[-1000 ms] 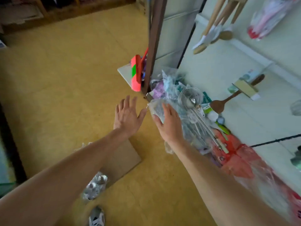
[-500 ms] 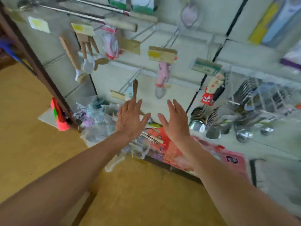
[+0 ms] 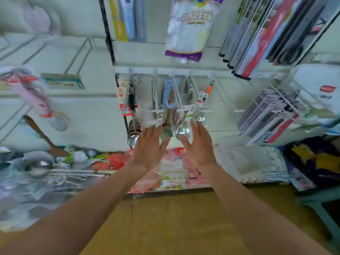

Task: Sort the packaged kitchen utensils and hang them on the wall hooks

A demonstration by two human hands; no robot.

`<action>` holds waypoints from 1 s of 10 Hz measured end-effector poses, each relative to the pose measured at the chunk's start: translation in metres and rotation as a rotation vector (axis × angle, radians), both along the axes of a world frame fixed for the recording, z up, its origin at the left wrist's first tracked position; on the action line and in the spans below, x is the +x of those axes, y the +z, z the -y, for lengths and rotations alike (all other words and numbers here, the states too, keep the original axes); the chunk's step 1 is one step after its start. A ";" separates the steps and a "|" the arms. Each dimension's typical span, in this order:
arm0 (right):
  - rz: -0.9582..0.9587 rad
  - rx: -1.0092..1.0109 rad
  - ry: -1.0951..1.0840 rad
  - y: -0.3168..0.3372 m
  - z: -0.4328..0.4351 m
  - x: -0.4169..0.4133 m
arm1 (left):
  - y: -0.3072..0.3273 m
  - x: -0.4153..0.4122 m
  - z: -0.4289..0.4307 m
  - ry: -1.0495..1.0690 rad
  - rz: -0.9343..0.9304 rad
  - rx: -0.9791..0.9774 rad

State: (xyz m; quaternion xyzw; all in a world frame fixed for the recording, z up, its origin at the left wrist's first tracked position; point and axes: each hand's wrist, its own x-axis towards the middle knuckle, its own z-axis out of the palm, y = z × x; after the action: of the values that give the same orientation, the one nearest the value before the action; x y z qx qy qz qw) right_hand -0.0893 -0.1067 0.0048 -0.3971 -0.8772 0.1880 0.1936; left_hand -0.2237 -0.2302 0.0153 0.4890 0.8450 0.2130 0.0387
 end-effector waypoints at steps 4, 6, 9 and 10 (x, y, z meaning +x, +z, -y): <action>-0.084 -0.063 -0.124 -0.030 -0.128 0.032 | -0.044 0.044 -0.167 -0.062 0.211 -0.061; -0.232 -0.204 -0.182 -0.044 -0.198 -0.003 | -0.064 0.038 -0.252 0.019 0.462 -0.072; -0.611 -0.387 -0.201 -0.052 -0.285 -0.077 | -0.086 0.016 -0.322 0.074 0.675 -0.046; -0.628 -0.381 -0.161 -0.052 -0.299 -0.083 | -0.090 0.007 -0.333 0.090 0.729 -0.005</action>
State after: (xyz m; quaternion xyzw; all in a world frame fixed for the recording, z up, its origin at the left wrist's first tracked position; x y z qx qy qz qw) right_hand -0.1727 0.1925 -0.0476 -0.4166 -0.6905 0.4445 0.3900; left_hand -0.2170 0.1027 -0.0743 0.3433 0.7969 0.3726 0.3290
